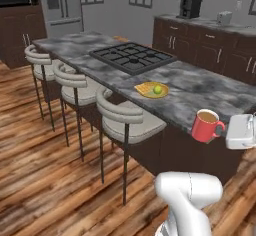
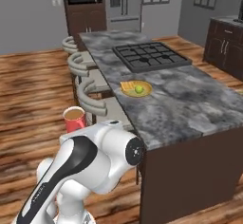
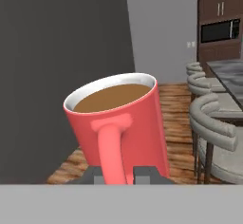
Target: Pick up the brewed coffee from the coffee machine and place it next to the breakfast plate on the dining counter.
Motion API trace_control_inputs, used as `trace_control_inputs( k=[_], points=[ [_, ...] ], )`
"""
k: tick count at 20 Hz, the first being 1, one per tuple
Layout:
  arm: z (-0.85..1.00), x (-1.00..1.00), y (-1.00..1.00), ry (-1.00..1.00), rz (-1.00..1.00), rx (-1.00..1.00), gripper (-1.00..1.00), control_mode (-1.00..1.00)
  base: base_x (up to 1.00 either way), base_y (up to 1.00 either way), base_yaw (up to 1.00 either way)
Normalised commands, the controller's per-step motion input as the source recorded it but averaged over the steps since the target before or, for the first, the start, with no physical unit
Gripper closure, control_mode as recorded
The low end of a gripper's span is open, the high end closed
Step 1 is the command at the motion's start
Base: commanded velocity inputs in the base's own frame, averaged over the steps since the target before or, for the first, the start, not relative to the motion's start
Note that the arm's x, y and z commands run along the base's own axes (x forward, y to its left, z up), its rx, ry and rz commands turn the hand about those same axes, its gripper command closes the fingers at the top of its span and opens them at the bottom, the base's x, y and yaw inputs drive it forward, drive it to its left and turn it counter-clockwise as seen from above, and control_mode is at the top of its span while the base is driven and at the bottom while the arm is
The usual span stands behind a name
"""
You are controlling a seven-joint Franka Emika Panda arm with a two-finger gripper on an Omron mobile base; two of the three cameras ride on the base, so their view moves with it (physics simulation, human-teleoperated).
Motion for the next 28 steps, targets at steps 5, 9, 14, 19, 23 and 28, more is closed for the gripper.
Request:
trace_control_inputs(
  k=[5, 9, 14, 19, 23, 28],
  points=[
    [0.0, 0.0, 0.0, 0.0, 0.0, 0.0, 1.0, 1.0, 0.48, 1.0, -0.52],
    [0.0, 0.0, 0.0, 0.0, 0.0, 0.0, 1.0, 1.0, 0.68, 0.85, -0.55],
    [0.0, 0.0, 0.0, 0.0, 0.0, 0.0, 1.0, 1.0, 0.54, 0.51, -0.45],
    [0.0, 0.0, 0.0, 0.0, 0.0, 0.0, 1.0, 1.0, 0.25, 0.0, -0.28],
    [0.0, 0.0, 0.0, 0.0, 0.0, 0.0, 1.0, 1.0, 0.71, -0.03, -0.18],
    [0.0, 0.0, 0.0, 0.0, 0.0, 0.0, 1.0, 1.0, 0.81, -0.07, -0.14]
  ],
)
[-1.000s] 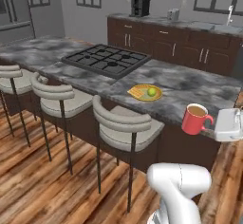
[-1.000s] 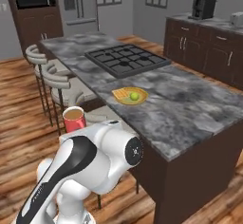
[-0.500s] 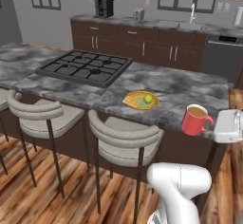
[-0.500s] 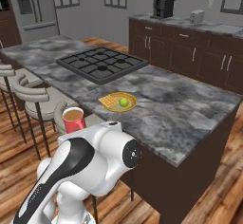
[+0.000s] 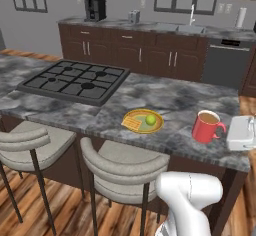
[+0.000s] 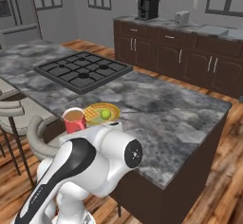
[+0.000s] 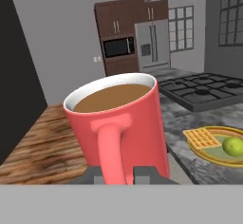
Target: Pick up the brewed coffee from the coffee machine and place it next to the breakfast plate on the dining counter.
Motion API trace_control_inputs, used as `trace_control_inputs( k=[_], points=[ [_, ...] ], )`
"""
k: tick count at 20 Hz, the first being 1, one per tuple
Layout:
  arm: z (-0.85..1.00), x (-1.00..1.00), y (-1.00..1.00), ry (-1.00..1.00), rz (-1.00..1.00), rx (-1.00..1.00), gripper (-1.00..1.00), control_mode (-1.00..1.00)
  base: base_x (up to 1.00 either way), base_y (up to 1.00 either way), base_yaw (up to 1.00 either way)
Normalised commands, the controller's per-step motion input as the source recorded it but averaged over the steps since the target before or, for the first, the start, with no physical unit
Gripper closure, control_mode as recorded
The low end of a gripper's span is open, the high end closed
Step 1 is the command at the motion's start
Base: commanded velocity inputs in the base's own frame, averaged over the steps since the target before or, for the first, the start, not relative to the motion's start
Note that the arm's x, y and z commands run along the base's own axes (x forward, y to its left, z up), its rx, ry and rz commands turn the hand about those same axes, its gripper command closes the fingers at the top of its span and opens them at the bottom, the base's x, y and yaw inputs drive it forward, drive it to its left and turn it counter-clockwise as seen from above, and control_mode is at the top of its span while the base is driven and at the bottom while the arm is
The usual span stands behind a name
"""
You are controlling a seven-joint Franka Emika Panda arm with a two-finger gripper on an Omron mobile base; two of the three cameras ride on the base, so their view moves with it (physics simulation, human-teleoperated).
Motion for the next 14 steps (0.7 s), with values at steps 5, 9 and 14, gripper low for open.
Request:
trace_control_inputs(
  k=[5, 9, 14],
  points=[
    [-0.21, 0.32, -0.28, 0.1, -0.01, 0.0, 1.0, -1.0, 0.3, -0.3, -0.05],
    [-0.62, 1.0, -0.76, 0.28, 0.0, 0.0, 1.0, -1.0, 0.0, 0.0, 0.0],
    [-0.67, 1.0, -0.77, 0.42, 0.0, 0.0, 1.0, -1.0, 0.0, 0.0, 0.0]
  ],
)
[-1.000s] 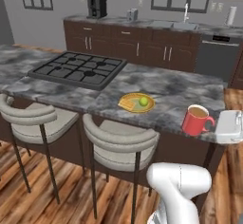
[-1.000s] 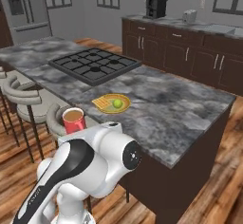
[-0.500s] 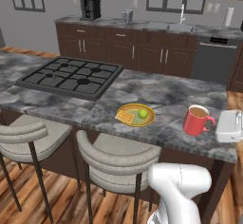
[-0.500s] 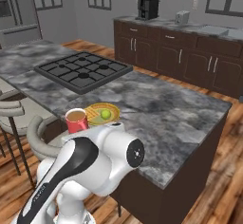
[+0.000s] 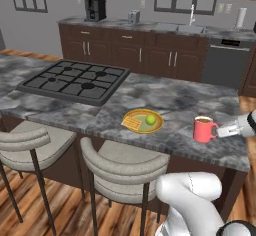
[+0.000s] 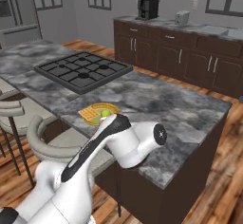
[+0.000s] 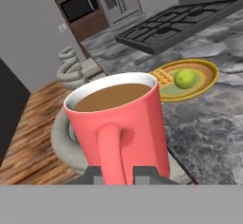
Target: Pick up the brewed coffee from the coffee machine and place it next to the breakfast plate on the dining counter.
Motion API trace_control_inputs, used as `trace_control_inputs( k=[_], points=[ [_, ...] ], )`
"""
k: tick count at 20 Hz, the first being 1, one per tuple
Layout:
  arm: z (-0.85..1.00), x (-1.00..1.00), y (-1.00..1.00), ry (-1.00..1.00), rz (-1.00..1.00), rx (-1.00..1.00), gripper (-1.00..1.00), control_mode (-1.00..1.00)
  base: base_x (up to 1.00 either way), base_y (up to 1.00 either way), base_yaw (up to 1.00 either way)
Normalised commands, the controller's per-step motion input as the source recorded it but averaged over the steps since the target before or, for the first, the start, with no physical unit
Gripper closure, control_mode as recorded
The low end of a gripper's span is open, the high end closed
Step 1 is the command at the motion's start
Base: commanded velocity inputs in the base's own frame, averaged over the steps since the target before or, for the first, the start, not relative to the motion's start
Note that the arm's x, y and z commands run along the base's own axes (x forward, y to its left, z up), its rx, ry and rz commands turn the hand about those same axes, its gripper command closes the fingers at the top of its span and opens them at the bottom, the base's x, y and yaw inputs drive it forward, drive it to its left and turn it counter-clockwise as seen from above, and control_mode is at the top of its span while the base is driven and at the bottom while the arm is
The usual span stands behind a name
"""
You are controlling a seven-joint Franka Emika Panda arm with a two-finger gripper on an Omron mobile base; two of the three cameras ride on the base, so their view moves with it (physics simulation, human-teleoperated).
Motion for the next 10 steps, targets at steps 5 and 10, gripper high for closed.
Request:
trace_control_inputs(
  k=[5, 10],
  points=[
    [-0.48, 0.98, -0.04, 0.03, 0.05, 0.0, 1.0, -1.0, 0.0, 0.0, 0.0],
    [-0.52, 0.77, 0.34, -0.42, 0.16, 0.0, 1.0, -1.0, 0.0, 0.0, 0.0]
  ],
)
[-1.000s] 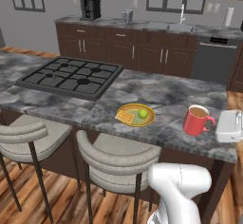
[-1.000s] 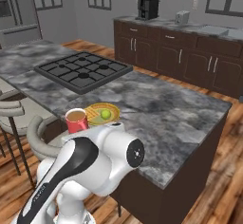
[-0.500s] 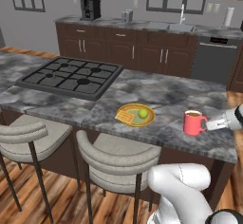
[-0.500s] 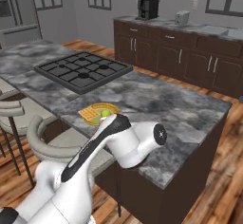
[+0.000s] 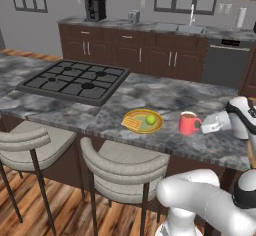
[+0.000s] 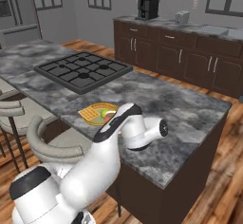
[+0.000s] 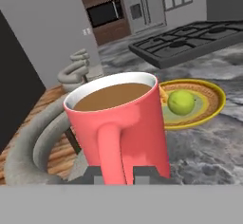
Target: Pick up the brewed coffee from the coffee machine and place it next to the breakfast plate on the dining counter.
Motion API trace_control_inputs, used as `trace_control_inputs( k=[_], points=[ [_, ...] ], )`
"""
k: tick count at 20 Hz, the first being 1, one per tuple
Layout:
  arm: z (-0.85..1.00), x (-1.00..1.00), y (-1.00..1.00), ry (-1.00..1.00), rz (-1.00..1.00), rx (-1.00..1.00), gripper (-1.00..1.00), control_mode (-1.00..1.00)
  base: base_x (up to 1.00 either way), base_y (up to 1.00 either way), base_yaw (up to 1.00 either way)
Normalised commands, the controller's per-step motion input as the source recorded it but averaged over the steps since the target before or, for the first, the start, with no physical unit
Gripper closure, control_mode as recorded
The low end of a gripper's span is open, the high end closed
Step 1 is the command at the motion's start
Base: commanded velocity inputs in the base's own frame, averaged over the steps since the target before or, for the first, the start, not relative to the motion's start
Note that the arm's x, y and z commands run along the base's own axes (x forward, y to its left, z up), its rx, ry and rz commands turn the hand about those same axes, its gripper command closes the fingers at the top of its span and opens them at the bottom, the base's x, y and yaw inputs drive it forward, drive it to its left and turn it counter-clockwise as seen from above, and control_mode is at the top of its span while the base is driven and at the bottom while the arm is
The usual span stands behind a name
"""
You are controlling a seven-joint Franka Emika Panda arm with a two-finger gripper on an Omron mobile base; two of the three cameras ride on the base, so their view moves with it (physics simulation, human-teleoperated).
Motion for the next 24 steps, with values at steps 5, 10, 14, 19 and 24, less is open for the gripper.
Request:
trace_control_inputs(
  k=[5, 10, 14, 19, 24],
  points=[
    [-0.57, 0.83, 0.02, -0.16, 0.11, 0.0, 1.0, -1.0, 0.0, 0.0, 0.0],
    [-0.22, 0.62, -0.38, 0.08, 0.12, 0.0, 1.0, -1.0, 0.0, 0.0, 0.0],
    [-0.27, 0.24, -0.38, 0.06, 0.15, 0.0, 1.0, -1.0, 0.0, 0.0, 0.0],
    [-0.49, 0.08, -0.04, 0.0, 0.13, 0.0, 1.0, -1.0, 0.0, 0.0, 0.0],
    [-0.23, 0.37, 0.1, -0.08, 0.01, 0.0, 1.0, -1.0, 0.0, 0.0, 0.0]
  ],
)
